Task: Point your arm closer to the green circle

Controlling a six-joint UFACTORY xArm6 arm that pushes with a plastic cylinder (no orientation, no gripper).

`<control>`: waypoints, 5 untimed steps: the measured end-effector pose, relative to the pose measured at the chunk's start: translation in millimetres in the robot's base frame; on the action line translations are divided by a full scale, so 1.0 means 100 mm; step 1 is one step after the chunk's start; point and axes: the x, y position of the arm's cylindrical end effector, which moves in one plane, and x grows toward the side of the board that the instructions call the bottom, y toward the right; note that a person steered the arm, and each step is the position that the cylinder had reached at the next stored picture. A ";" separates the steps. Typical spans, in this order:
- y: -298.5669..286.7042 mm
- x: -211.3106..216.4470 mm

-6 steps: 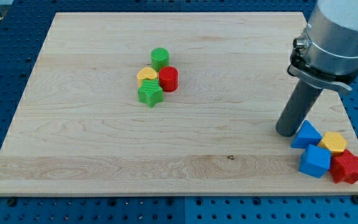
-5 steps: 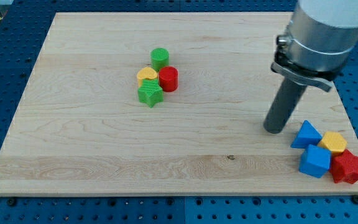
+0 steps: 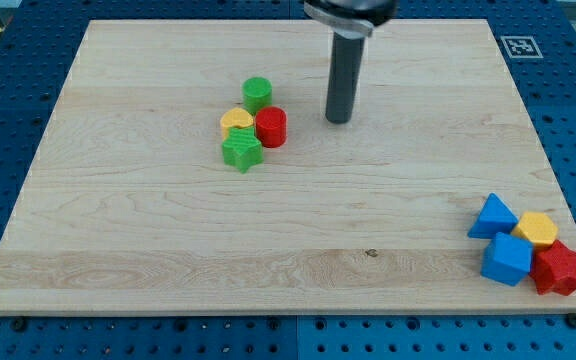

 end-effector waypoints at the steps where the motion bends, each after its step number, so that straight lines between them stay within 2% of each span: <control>1: -0.16 -0.26; 5: -0.93 -0.61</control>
